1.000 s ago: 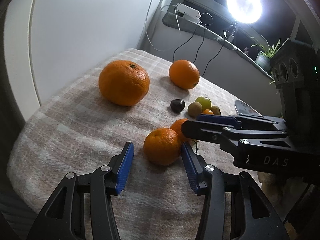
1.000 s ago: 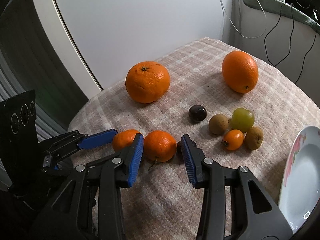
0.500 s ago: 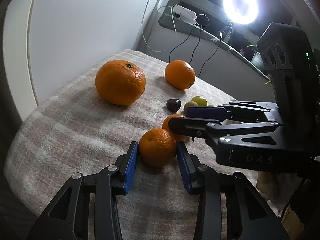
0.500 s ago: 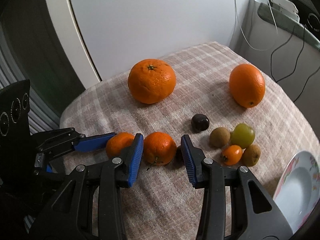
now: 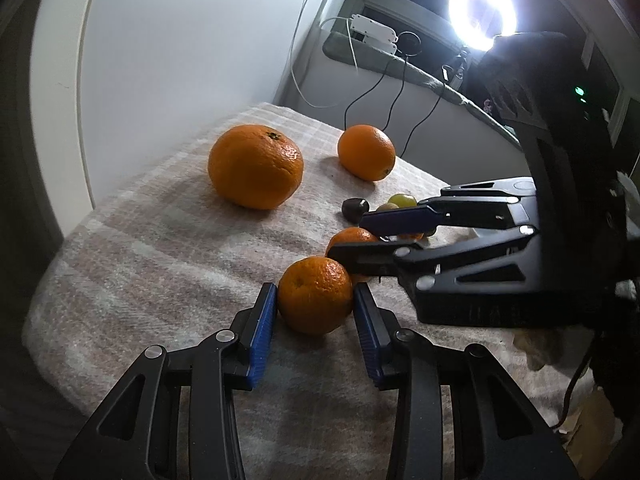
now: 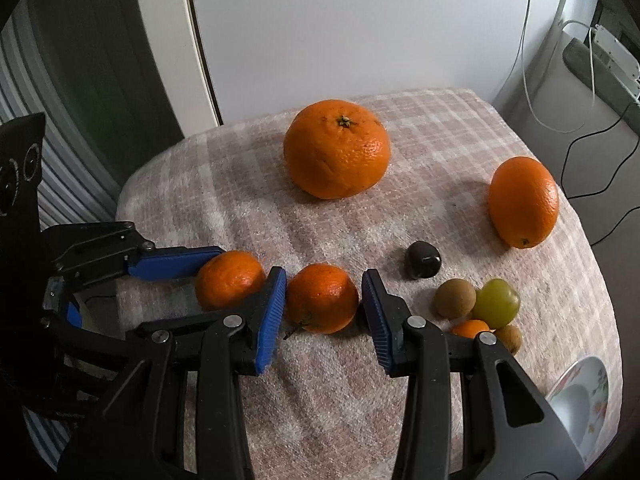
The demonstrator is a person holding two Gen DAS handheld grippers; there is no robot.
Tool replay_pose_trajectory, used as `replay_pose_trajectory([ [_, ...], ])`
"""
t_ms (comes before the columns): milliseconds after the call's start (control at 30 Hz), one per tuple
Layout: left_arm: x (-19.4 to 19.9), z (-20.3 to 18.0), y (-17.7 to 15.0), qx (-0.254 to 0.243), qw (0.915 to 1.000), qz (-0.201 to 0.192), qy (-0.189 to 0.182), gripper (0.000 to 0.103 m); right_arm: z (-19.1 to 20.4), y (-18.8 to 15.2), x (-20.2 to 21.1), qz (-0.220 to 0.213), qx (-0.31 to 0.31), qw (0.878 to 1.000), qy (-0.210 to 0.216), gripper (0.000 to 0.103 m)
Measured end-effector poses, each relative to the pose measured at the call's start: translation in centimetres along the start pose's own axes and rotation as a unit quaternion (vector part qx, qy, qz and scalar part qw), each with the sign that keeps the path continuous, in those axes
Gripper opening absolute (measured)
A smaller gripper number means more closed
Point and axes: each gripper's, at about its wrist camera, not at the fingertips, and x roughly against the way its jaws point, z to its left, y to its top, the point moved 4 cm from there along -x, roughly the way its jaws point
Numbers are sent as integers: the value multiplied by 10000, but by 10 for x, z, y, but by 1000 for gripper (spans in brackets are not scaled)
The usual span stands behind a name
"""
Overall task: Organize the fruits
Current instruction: 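Grasp a tangerine with the left tool while the right tool grasps another tangerine, then carry both held tangerines over the white floral plate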
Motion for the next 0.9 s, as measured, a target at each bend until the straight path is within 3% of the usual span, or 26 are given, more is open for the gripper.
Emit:
replay_pose_trajectory([
  [233,4,4,1,24,10000,-38,43,37,-5,0,5,-24,-149,9999,74,38],
  [600,13,-5,7,-75,9999,-137,48,37,-44,2,35,-566,-1223,9893,565,38],
  [900,10,-32,15,-302,9993,-152,-138,37,-68,-16,79,-1005,-1527,9828,254,38],
])
